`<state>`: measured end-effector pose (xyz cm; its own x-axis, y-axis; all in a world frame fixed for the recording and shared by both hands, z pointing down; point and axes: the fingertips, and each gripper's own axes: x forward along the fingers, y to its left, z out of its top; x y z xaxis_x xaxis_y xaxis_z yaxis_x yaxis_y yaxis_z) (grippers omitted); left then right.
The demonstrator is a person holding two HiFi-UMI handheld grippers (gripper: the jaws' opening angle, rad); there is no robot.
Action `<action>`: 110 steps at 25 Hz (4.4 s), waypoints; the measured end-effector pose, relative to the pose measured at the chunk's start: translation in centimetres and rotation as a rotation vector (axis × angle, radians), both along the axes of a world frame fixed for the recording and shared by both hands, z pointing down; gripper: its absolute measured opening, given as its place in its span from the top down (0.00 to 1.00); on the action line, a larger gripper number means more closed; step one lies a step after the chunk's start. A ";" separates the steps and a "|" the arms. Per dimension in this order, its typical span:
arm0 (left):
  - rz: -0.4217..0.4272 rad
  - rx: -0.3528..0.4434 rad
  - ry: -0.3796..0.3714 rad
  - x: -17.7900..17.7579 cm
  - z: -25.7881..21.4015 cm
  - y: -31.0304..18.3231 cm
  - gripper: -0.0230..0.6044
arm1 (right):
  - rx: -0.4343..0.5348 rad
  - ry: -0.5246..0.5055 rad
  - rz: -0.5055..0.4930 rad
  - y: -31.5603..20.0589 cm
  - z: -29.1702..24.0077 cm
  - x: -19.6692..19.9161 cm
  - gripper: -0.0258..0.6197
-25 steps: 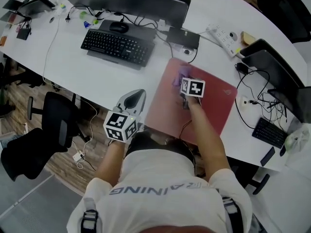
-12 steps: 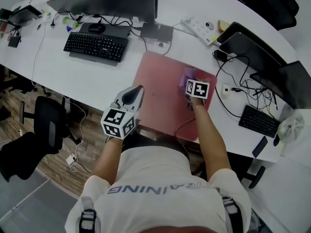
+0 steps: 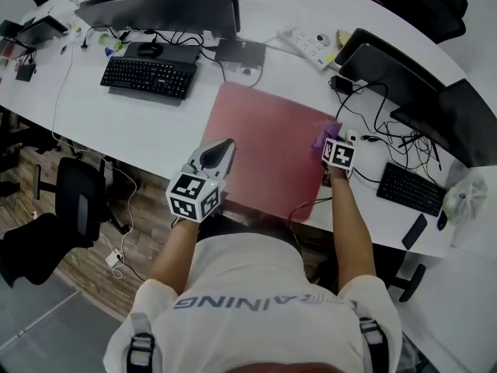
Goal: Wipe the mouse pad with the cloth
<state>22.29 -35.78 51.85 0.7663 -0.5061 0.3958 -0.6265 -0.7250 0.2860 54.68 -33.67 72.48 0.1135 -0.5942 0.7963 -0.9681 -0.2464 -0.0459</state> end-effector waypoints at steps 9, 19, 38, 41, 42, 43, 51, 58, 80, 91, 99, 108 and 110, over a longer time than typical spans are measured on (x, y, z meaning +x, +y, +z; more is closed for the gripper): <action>-0.060 0.012 0.013 -4.0 -0.4 -1.0 0.91 | 0.109 -0.041 0.040 2.1 -5.0 -1.3 0.81; -0.091 0.033 0.038 -14.3 -1.9 -3.4 0.91 | 0.266 -0.236 -0.134 -2.3 -12.2 -22.5 0.81; -0.084 -0.013 0.005 -26.6 0.5 -4.8 0.91 | 0.016 -0.241 -0.269 -10.2 -0.2 -44.2 0.81; -0.064 -0.013 0.003 -25.4 0.4 -4.6 0.91 | 0.009 -0.237 -0.258 -9.8 0.0 -42.8 0.81; -0.059 -0.013 0.002 -24.9 0.4 -4.4 0.91 | 0.006 -0.235 -0.252 -9.6 0.0 -42.2 0.81; -0.055 -0.014 0.003 -24.3 0.4 -4.3 0.91 | 0.004 -0.232 -0.246 -9.3 0.1 -41.4 0.81; -0.025 -0.003 0.008 -18.4 -0.4 -3.1 0.91 | 0.000 -0.262 -0.168 -6.6 0.5 -34.8 0.81; 0.007 -0.002 0.005 -13.0 -0.6 -1.2 0.91 | -0.005 -0.249 -0.140 -3.3 0.4 -28.8 0.81; 0.152 0.029 -0.024 4.2 2.1 3.7 0.91 | -0.003 -0.123 0.064 10.4 0.0 -6.5 0.80; 0.145 0.002 -0.006 2.3 2.6 4.7 0.91 | 0.007 -0.090 0.180 14.1 -0.1 -2.2 0.80; 0.022 -0.008 0.023 -8.2 1.8 1.7 0.91 | 0.234 -0.175 0.081 9.4 -9.6 -14.4 0.80; -0.099 0.009 0.031 -22.4 0.9 0.0 0.91 | 0.254 -0.305 -0.203 1.8 -11.4 -38.0 0.80; -0.120 0.010 0.035 -25.1 0.9 0.0 0.91 | 0.220 -0.317 -0.289 1.2 -10.1 -43.3 0.80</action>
<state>-2.82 -35.80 52.76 0.7131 -0.5989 0.3644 -0.6988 -0.6484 0.3021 11.40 -32.50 62.33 -0.3085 -0.7238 0.6172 -0.9256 0.0788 -0.3703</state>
